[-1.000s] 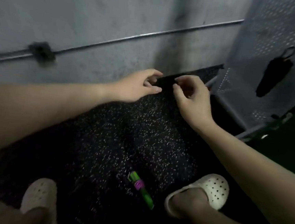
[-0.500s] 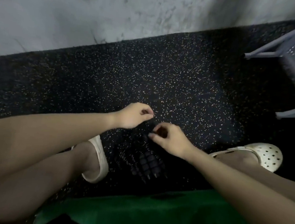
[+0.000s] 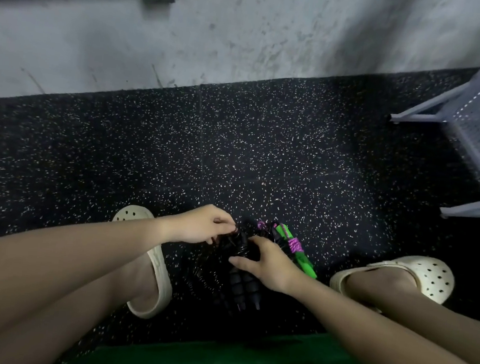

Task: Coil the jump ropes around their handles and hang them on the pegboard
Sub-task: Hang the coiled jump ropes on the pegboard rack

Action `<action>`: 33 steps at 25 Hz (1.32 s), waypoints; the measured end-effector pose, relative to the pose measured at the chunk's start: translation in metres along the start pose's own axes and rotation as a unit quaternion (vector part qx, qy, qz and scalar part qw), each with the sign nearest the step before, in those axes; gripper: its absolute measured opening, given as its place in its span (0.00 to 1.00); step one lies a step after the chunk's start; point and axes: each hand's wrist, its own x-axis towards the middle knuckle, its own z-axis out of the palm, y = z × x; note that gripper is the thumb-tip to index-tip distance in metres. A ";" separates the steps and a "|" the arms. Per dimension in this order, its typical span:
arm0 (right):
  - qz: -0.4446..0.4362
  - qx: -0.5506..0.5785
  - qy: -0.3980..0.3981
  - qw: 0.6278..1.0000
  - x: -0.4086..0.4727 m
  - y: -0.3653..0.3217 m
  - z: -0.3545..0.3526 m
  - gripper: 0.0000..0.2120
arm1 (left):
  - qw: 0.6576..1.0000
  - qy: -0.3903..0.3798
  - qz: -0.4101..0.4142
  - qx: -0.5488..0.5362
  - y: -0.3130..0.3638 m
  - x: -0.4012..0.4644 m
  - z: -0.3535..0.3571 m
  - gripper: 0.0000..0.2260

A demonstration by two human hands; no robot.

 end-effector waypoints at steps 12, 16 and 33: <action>-0.091 0.095 0.128 0.983 -0.017 -0.068 -0.164 0.18 | 0.951 0.244 0.123 -0.146 0.163 0.023 -0.042 0.07; -0.135 0.077 0.200 0.967 -0.052 -0.094 -0.238 0.23 | 0.941 0.232 0.172 -0.175 0.246 0.030 -0.060 0.10; -0.256 -0.028 0.601 0.757 -0.212 -0.183 -0.417 0.05 | 0.855 0.189 0.475 -0.091 0.541 -0.010 -0.054 0.09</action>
